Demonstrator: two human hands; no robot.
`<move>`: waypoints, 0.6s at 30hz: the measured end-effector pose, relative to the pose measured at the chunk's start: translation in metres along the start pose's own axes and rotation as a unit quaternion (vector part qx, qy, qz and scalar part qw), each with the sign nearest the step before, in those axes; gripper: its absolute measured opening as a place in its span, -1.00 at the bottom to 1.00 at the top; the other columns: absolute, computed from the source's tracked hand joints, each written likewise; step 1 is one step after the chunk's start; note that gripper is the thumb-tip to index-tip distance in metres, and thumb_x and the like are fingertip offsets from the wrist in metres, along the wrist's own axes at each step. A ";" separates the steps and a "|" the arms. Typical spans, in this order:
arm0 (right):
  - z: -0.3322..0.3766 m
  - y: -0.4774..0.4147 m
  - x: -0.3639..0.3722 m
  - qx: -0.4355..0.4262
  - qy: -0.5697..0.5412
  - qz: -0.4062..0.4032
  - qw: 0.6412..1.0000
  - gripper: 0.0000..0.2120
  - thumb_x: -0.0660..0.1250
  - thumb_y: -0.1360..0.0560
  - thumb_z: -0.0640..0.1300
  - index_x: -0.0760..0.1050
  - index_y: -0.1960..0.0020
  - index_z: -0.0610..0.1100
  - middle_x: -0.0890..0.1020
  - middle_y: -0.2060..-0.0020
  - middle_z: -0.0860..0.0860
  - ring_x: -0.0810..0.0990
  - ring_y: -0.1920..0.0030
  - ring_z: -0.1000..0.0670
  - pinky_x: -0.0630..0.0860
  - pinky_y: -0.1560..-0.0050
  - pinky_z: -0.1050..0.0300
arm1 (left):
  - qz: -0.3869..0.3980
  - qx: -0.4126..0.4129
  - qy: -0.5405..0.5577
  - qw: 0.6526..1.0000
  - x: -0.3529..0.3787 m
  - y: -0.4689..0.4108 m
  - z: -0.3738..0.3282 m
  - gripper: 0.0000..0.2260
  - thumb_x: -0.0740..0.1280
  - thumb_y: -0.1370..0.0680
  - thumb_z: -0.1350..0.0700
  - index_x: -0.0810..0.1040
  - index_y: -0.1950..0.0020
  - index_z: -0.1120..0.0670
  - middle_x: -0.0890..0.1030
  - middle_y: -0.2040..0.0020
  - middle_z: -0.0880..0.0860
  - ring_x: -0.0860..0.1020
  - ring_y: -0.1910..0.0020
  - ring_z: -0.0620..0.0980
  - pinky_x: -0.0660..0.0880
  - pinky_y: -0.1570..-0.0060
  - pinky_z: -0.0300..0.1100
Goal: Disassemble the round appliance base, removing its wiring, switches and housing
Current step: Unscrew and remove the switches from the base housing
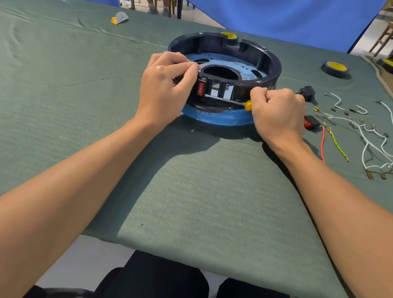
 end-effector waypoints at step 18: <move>0.010 0.021 -0.005 -0.008 0.046 -0.055 0.997 -0.56 0.13 -0.58 -0.11 0.34 0.48 -0.15 0.24 0.61 0.07 0.28 0.51 -0.03 0.18 0.34 0.12 | 0.006 0.021 -0.040 0.999 0.001 0.000 0.006 -0.69 0.19 -0.62 -0.03 0.70 -0.09 0.04 0.61 -0.08 -0.05 0.43 -0.18 -0.04 0.20 -0.01 -0.57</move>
Point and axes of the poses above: each hand's wrist, its own y-axis away from the middle knuckle, its own x-axis out of the palm, z = x × y, the point moved 1 cm from there along -y, towards the middle knuckle
